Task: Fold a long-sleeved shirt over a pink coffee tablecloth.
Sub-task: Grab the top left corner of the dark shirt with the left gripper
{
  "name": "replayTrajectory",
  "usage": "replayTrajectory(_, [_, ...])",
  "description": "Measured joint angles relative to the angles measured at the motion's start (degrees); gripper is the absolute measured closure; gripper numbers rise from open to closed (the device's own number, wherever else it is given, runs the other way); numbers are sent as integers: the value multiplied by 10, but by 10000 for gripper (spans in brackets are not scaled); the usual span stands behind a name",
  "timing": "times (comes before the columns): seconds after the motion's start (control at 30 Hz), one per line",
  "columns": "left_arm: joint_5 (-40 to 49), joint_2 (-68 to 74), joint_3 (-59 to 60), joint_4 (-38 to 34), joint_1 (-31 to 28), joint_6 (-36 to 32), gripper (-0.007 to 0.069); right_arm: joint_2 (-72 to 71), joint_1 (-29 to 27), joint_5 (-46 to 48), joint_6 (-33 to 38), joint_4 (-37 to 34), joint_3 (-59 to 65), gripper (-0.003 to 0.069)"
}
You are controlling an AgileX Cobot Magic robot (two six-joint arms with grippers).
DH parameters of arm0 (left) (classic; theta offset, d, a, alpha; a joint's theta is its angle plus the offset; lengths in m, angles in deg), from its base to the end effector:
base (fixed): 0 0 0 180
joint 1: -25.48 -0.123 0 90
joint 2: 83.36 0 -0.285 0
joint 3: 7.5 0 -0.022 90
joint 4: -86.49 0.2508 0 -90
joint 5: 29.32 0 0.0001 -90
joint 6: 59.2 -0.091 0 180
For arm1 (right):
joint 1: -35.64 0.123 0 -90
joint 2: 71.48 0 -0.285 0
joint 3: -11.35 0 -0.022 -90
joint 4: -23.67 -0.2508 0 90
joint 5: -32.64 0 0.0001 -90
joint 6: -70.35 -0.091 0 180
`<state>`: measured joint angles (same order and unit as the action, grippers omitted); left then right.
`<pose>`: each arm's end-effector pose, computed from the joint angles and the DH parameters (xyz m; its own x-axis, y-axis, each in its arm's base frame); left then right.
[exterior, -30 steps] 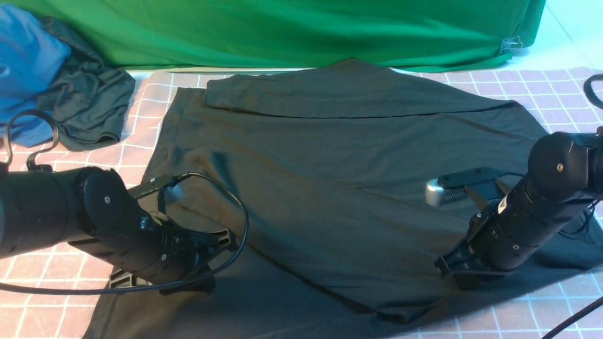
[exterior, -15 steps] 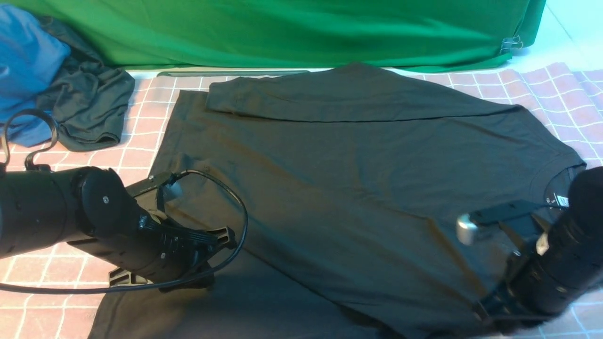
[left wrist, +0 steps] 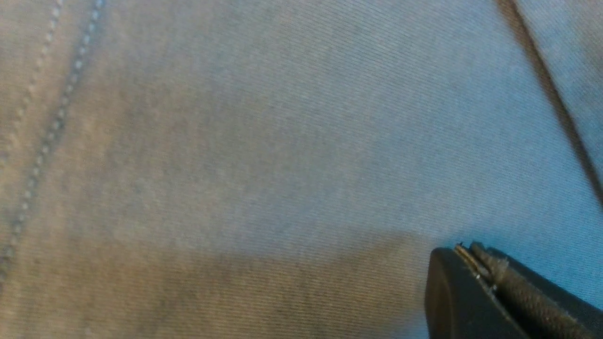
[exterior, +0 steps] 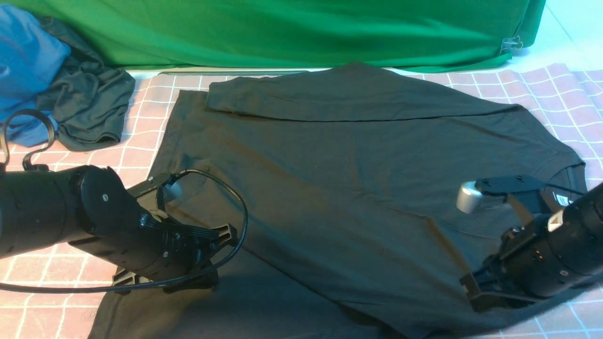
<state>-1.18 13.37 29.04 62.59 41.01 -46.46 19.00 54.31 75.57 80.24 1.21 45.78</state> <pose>0.2483 -0.0871 0.1665 -0.9303 -0.3124 -0.1922 -0.2337 0.9087 -0.3459 0.2221 0.1001 0.1974 -0.9557 -0.1996 -0.2165 -0.2567 0.9250 0.2803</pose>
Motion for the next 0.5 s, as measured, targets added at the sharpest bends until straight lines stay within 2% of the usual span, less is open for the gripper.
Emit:
replayTrajectory(0.33, [39,0,-14,-12,0,0,611,97,16,-1,44,-17,-14,622])
replayTrajectory(0.5, [54,-1,-24,-11,0,0,611,96,37,12,33,16,-1,622])
